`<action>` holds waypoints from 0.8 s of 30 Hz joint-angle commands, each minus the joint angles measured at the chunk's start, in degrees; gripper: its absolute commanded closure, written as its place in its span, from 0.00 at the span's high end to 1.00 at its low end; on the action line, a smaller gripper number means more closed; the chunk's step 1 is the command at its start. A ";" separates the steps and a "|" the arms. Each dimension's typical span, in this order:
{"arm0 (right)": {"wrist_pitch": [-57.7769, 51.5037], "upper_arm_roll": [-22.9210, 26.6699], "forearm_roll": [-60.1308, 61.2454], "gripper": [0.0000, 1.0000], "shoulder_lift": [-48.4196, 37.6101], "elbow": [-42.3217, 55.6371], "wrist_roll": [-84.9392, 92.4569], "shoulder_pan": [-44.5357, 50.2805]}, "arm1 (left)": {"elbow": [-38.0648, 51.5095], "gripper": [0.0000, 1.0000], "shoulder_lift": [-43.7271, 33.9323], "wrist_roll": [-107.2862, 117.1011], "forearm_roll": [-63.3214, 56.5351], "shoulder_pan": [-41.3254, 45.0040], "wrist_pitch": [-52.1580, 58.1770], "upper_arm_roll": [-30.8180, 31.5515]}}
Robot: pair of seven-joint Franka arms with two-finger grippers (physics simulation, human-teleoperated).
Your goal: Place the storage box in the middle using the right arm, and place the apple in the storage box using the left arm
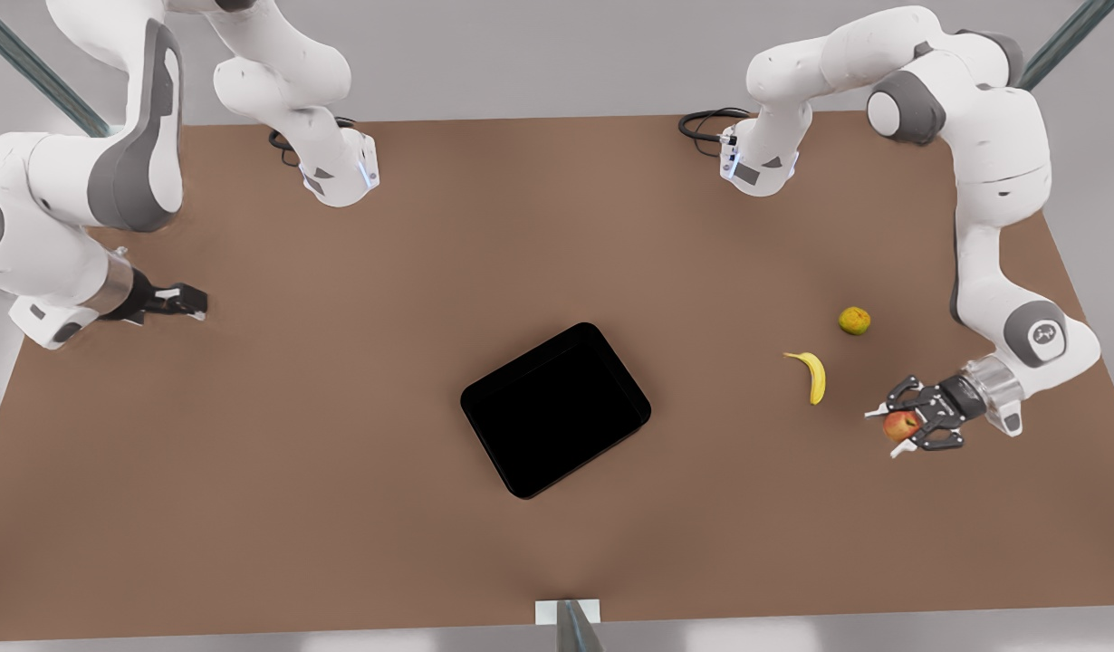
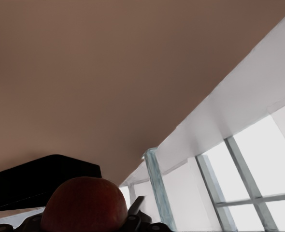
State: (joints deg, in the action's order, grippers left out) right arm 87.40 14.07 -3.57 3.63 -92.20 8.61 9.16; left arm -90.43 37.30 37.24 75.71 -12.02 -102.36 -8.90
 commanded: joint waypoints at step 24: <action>-1.53 -0.10 0.50 1.00 2.69 0.01 -0.09 1.92 | 19.32 0.21 2.42 103.74 -70.35 21.86 -33.87 41.33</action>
State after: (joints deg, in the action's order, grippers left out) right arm 85.87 13.97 -3.08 6.33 -92.20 8.53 11.10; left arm -70.54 39.75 156.07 -88.72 10.62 -137.71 32.24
